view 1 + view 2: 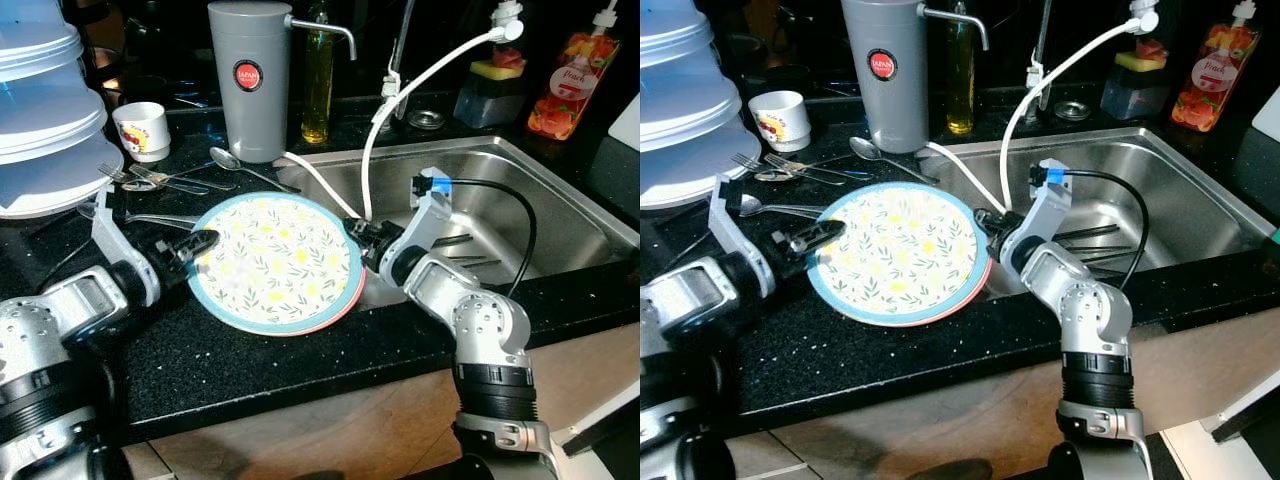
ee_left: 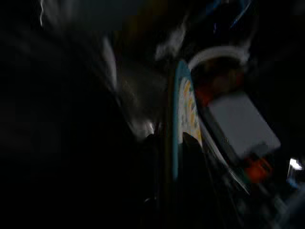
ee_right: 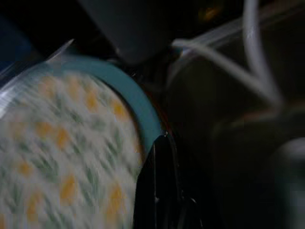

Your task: Kitchen organization

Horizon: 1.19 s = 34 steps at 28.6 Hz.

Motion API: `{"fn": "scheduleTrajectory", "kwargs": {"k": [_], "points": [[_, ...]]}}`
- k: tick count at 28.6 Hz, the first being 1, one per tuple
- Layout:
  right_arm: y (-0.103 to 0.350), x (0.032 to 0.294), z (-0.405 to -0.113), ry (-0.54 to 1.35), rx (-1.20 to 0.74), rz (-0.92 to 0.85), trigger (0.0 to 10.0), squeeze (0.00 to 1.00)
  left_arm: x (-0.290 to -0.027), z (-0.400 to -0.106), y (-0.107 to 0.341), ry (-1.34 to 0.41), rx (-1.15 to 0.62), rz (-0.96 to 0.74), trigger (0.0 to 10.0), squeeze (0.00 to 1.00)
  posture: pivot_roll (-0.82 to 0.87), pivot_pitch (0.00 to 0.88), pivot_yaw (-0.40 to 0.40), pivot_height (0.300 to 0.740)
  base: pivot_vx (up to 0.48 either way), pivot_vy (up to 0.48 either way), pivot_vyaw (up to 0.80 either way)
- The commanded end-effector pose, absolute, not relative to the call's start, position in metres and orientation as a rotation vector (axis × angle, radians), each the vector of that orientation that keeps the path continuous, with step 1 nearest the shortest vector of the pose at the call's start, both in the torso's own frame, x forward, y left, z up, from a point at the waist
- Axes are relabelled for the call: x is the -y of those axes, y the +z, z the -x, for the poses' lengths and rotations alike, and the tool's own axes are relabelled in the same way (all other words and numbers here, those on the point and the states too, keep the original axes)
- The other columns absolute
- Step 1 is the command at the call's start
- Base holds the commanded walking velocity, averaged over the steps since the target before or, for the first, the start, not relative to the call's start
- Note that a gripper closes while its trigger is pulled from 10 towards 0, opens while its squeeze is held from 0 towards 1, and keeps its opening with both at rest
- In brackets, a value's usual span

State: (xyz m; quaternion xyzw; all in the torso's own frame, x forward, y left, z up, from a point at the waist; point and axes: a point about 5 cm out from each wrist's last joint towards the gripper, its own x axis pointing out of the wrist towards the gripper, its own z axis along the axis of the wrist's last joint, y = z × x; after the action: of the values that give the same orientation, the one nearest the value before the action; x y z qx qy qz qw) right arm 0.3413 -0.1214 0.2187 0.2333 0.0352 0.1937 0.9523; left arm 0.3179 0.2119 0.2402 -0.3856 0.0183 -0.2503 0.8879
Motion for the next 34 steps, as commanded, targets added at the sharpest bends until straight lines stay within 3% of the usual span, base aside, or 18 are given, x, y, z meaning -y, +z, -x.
{"fn": "scheduleTrajectory", "kwargs": {"k": [1, 3, 7, 12, 14, 16, 22, 31, 32, 34], "points": [[0.237, 0.130, -0.340, 0.363, 0.048, -0.433, 10.0, 0.00, -0.215, -0.316, 0.269, -0.537, 0.159, 0.743, 10.0, 0.00, 0.04, 0.000, -0.013, 0.740, 0.000, 0.000, 0.00], [0.291, 0.135, -0.319, 0.413, 0.371, -0.384, 10.0, 0.00, -0.213, -0.317, 0.305, -0.537, 0.362, 0.553, 10.0, 0.00, 0.03, 0.000, -0.009, 0.740, 0.000, 0.000, 0.00], [0.315, 0.133, -0.299, 0.498, 0.507, -0.442, 10.0, 0.00, -0.207, -0.320, 0.324, -0.531, 0.451, 0.439, 10.0, 0.00, 0.01, 0.000, -0.003, 0.740, 0.000, 0.000, 0.00], [0.318, 0.131, -0.294, 0.542, 0.528, -0.461, 10.0, 0.00, -0.204, -0.320, 0.327, -0.550, 0.468, 0.433, 10.0, 0.00, 0.01, 0.000, -0.003, 0.740, 0.000, 0.000, 0.00], [0.311, 0.121, -0.283, 0.745, 0.497, -0.547, 10.0, 0.00, -0.199, -0.317, 0.334, -0.627, 0.525, 0.491, 10.0, 0.00, 0.00, 0.000, -0.001, 0.740, 0.000, 0.000, 0.00], [0.307, 0.118, -0.282, 0.787, 0.480, -0.561, 10.0, 0.00, -0.198, -0.317, 0.335, -0.641, 0.539, 0.506, 10.0, 0.00, 0.00, 0.000, -0.001, 0.740, 0.000, 0.000, 0.00], [0.294, 0.116, -0.287, 0.795, 0.406, -0.619, 10.0, 0.00, -0.196, -0.313, 0.341, -0.676, 0.593, 0.514, 10.0, 0.00, 0.00, 0.000, -0.010, 0.740, 0.000, 0.000, 0.00], [0.280, 0.124, -0.293, 0.806, 0.353, -0.710, 10.0, 0.00, -0.176, -0.291, 0.342, -0.922, 0.591, 0.488, 10.0, 0.00, 0.01, 0.000, -0.014, 0.740, 0.000, 0.000, 0.00], [0.280, 0.125, -0.292, 0.813, 0.358, -0.717, 9.1, 0.00, -0.175, -0.289, 0.341, -0.943, 0.587, 0.481, 10.0, 0.00, 0.01, 0.000, -0.013, 0.740, 0.000, 0.000, 0.00], [0.280, 0.127, -0.292, 0.818, 0.364, -0.727, 9.1, 0.00, -0.172, -0.286, 0.339, -0.970, 0.582, 0.470, 10.0, 0.00, 0.01, 0.000, -0.013, 0.740, 0.000, 0.000, 0.00]]}}
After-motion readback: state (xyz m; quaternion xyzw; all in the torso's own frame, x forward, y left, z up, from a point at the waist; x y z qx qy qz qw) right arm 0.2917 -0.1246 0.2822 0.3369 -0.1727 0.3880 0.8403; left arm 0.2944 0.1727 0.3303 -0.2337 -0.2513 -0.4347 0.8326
